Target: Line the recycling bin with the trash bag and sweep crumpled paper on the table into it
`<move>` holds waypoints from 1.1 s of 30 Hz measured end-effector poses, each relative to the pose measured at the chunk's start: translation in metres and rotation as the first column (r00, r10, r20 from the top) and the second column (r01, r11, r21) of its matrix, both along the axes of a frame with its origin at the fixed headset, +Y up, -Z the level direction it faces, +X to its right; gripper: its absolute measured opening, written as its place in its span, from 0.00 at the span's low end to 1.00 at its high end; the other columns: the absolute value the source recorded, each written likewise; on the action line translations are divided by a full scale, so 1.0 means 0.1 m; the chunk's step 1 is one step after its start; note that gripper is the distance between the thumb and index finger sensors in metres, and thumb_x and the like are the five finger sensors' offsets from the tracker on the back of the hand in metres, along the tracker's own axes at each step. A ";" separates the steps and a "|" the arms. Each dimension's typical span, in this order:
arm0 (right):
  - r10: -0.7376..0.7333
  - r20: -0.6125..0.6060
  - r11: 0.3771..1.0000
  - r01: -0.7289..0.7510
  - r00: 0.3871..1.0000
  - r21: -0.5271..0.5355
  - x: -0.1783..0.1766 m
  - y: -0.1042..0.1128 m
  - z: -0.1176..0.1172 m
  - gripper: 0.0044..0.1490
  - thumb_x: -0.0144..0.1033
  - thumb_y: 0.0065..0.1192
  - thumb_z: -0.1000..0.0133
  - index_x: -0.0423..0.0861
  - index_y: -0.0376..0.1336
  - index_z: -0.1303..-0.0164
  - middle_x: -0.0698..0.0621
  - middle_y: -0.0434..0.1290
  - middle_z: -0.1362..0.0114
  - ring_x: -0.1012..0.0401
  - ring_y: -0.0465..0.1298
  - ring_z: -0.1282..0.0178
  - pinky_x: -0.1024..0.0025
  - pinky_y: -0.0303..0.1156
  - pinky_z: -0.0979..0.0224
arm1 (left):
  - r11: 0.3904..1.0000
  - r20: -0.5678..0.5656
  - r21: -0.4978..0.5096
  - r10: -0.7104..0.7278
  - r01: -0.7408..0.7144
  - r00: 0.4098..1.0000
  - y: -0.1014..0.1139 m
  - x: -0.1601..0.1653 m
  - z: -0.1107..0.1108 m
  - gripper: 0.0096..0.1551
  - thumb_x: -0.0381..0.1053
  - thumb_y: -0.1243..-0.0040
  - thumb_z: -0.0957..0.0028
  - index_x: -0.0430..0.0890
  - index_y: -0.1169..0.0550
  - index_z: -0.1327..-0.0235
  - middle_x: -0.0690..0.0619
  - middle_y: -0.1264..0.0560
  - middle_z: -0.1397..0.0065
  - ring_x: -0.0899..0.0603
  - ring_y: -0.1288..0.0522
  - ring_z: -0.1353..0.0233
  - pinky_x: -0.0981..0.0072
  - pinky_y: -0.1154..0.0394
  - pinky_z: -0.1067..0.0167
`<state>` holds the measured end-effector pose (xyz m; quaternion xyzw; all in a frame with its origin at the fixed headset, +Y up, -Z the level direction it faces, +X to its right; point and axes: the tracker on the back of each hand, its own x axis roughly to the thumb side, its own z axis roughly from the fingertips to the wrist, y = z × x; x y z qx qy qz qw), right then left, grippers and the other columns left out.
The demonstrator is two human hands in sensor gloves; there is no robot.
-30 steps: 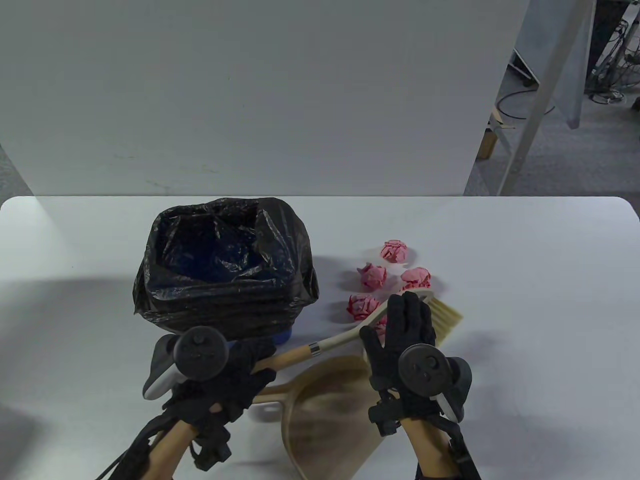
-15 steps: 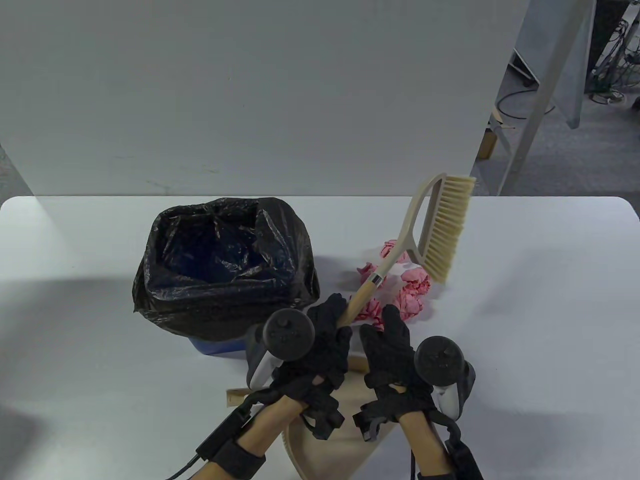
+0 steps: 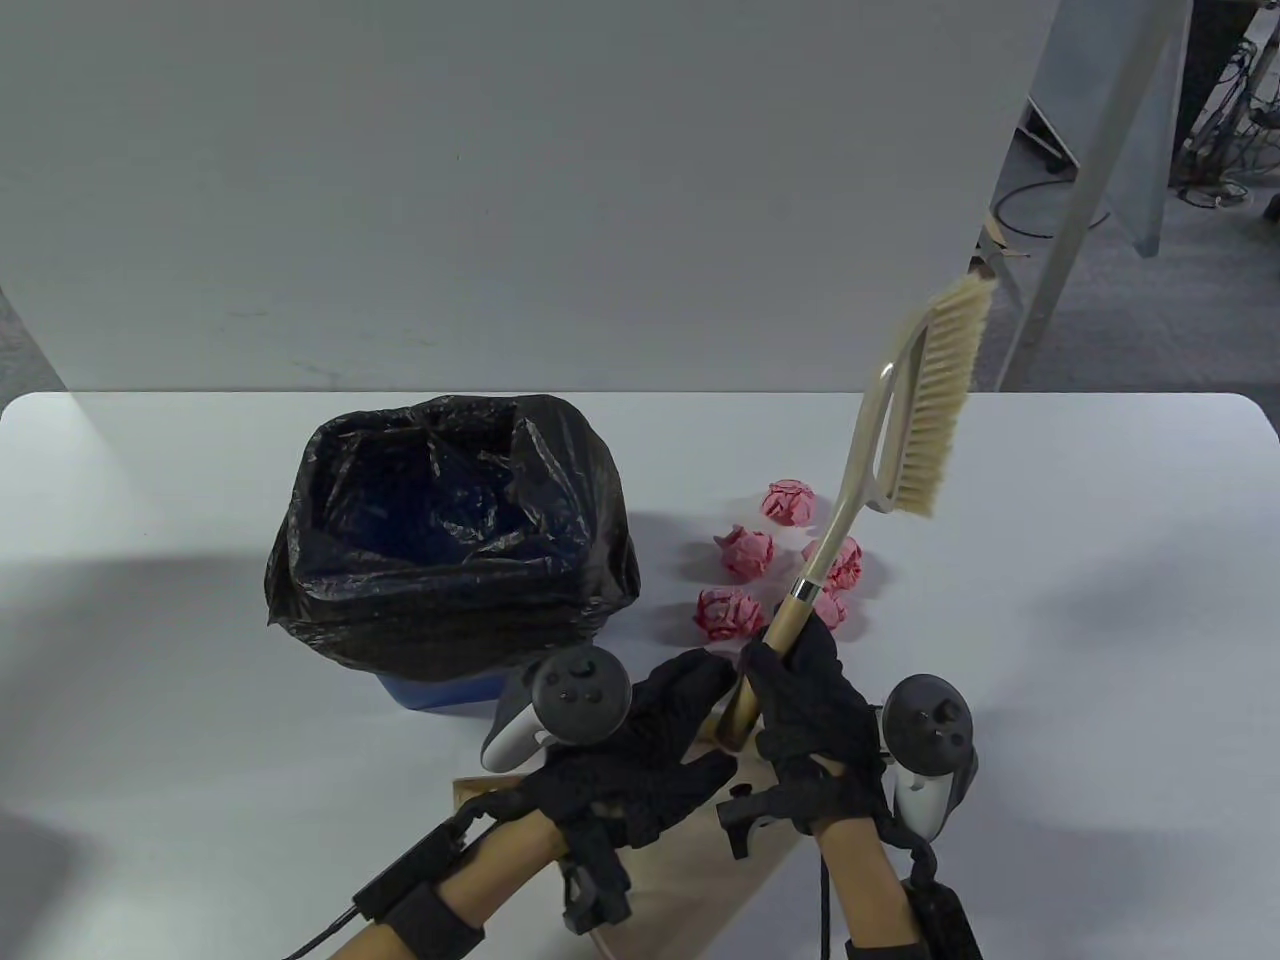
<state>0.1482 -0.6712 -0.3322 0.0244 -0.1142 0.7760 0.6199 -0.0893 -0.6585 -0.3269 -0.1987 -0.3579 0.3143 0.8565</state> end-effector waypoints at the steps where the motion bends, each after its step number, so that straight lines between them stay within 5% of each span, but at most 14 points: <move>1: 0.032 0.013 0.999 -0.032 0.999 0.005 0.03 0.00 -0.01 0.44 0.36 0.57 0.37 0.28 0.45 0.19 0.35 0.66 0.28 0.45 0.74 0.37 0.39 0.72 0.35 | 0.992 -0.003 0.064 -0.106 0.106 0.994 0.00 -0.09 0.03 0.50 0.63 0.51 0.36 0.48 0.59 0.13 0.47 0.68 0.10 0.25 0.67 0.15 0.19 0.61 0.28; 4: 0.055 0.007 0.998 -0.055 0.998 -0.008 0.08 0.00 -0.03 0.43 0.34 0.52 0.36 0.28 0.42 0.18 0.34 0.66 0.27 0.45 0.74 0.37 0.40 0.72 0.35 | 0.898 -0.069 0.231 -0.369 0.374 0.927 -0.03 -0.36 0.12 0.52 0.70 0.53 0.37 0.52 0.59 0.11 0.50 0.67 0.07 0.26 0.68 0.13 0.17 0.63 0.29; 6: 0.036 -0.003 0.999 -0.036 0.999 -0.022 0.08 -0.02 -0.04 0.43 0.33 0.49 0.35 0.28 0.41 0.17 0.33 0.65 0.27 0.45 0.74 0.38 0.41 0.73 0.36 | 0.869 -0.109 0.279 -0.394 0.408 0.913 -0.08 -0.50 0.12 0.52 0.72 0.54 0.38 0.53 0.57 0.10 0.50 0.64 0.06 0.27 0.68 0.12 0.17 0.62 0.29; 12: 0.043 -0.086 0.993 -0.052 0.995 -0.105 0.10 -0.15 -0.10 0.41 0.35 0.40 0.33 0.30 0.39 0.16 0.33 0.65 0.28 0.51 0.75 0.45 0.50 0.78 0.42 | 0.914 -0.157 0.185 -0.335 0.361 0.929 -0.23 -0.75 -0.01 0.51 0.72 0.53 0.40 0.54 0.55 0.10 0.52 0.61 0.06 0.30 0.65 0.11 0.17 0.61 0.29; 20: -0.211 -0.311 0.949 0.118 0.927 -0.291 0.25 -0.12 -0.06 0.41 0.37 0.38 0.32 0.27 0.40 0.17 0.34 0.68 0.30 0.55 0.78 0.51 0.58 0.82 0.50 | 0.900 -0.220 0.194 -0.348 0.391 0.911 -0.25 -0.83 -0.08 0.51 0.73 0.54 0.41 0.55 0.54 0.11 0.52 0.61 0.06 0.32 0.63 0.11 0.19 0.59 0.28; 26: -0.102 -0.476 0.946 -0.062 0.874 -0.317 0.34 0.05 0.02 0.40 0.36 0.39 0.31 0.25 0.42 0.18 0.31 0.69 0.31 0.56 0.80 0.54 0.59 0.84 0.54 | 0.908 -0.263 0.192 -0.318 0.373 0.911 -0.22 -0.92 -0.03 0.50 0.72 0.53 0.41 0.55 0.54 0.11 0.52 0.60 0.07 0.32 0.62 0.11 0.19 0.58 0.28; 33: 0.065 -0.490 0.899 -0.264 0.869 -0.349 0.61 0.04 0.19 0.38 0.35 0.42 0.32 0.26 0.47 0.18 0.30 0.73 0.34 0.54 0.82 0.57 0.58 0.85 0.57 | 0.903 -0.264 0.205 -0.321 0.378 0.910 -0.19 -0.91 0.03 0.50 0.72 0.54 0.41 0.55 0.54 0.11 0.52 0.60 0.07 0.32 0.62 0.11 0.19 0.58 0.27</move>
